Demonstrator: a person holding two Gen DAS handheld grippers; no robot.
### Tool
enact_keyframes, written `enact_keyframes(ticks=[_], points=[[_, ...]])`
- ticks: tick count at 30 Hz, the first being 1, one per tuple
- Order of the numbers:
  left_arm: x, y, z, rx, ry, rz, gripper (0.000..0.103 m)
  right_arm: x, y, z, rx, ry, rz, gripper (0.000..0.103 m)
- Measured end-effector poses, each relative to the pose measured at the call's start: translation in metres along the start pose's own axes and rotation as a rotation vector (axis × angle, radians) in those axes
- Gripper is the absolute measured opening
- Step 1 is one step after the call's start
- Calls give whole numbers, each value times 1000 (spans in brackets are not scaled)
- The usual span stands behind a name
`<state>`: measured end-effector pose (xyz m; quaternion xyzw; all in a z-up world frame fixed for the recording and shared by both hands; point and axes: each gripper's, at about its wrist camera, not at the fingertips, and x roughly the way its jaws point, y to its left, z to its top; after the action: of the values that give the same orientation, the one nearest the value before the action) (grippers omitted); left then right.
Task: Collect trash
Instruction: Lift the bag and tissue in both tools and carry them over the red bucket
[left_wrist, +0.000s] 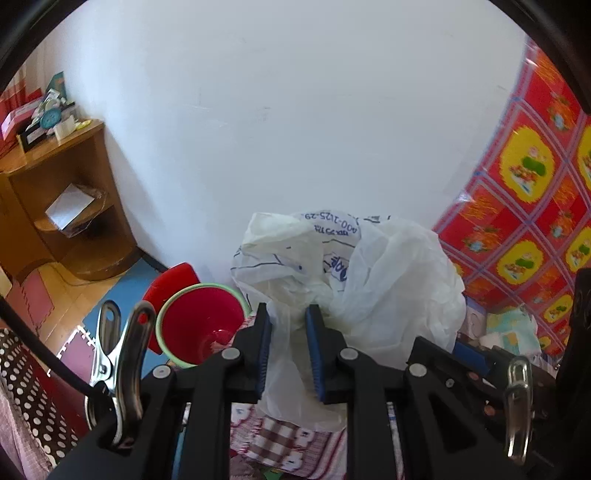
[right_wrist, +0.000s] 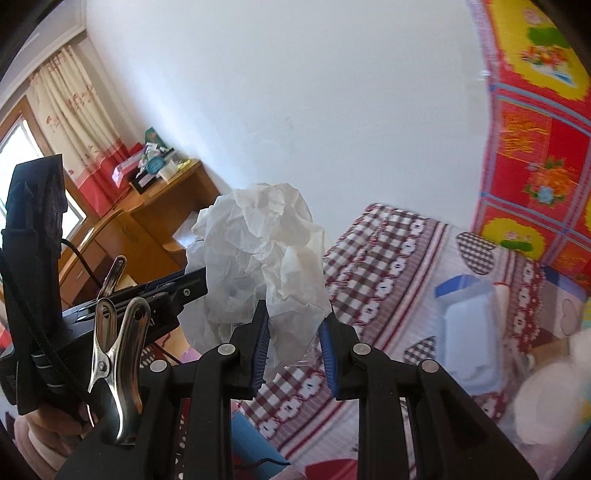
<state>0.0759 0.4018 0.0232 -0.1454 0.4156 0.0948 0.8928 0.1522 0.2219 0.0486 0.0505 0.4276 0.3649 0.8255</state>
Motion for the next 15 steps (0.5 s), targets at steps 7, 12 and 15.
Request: enact_keyframes(ticks=[7,12,15], points=[[12,43,2,-49,27,28,20,34,23,6,-30,51,19,26],[19,67,2,-77,46,44,20,57,38,9,-47,89,26,26],[24,79,2,-91,56,55,20,70,46,11,-57,107,31,26]])
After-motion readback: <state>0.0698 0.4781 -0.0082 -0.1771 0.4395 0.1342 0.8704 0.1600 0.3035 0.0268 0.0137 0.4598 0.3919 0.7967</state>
